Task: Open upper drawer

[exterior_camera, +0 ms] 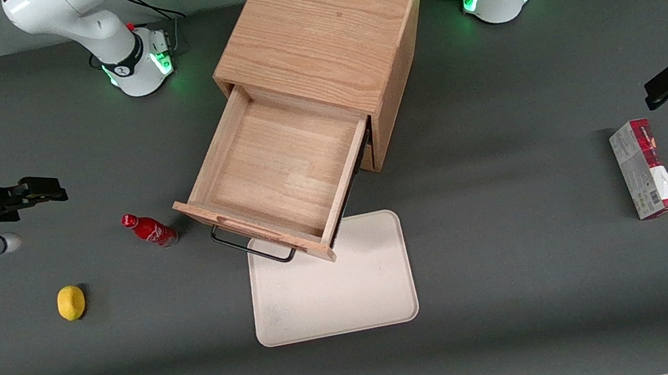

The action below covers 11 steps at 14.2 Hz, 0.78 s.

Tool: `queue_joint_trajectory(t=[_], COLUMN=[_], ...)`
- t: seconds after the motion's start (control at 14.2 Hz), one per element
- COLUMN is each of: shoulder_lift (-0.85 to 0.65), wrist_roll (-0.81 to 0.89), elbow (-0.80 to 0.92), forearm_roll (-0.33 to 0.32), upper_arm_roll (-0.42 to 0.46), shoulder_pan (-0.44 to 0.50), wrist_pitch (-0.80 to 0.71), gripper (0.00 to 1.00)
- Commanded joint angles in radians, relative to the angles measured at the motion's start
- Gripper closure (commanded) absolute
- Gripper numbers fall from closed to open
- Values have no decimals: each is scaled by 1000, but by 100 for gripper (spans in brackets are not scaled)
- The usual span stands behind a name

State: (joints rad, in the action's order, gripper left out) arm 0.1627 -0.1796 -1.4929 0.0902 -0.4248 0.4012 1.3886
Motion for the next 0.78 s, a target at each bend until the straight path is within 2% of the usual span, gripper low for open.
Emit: queue_joint_trajectory(t=[0.0, 0.21, 0.28, 0.49, 0.7], shoulder_lift=[-77, -139, -172, -206, -201], wrist_roll=[43, 83, 125, 141, 120], elbow=[-64, -169, -206, -228, -202], forearm_roll=[-15, -15, -18, -27, -27], upper_arm_roll=[-5, 4, 35, 315, 348], shoulder_pan=[16, 37, 15, -247, -317], wrist_pitch=[32, 119, 148, 158, 123], gripper=[0, 0, 1, 2, 2])
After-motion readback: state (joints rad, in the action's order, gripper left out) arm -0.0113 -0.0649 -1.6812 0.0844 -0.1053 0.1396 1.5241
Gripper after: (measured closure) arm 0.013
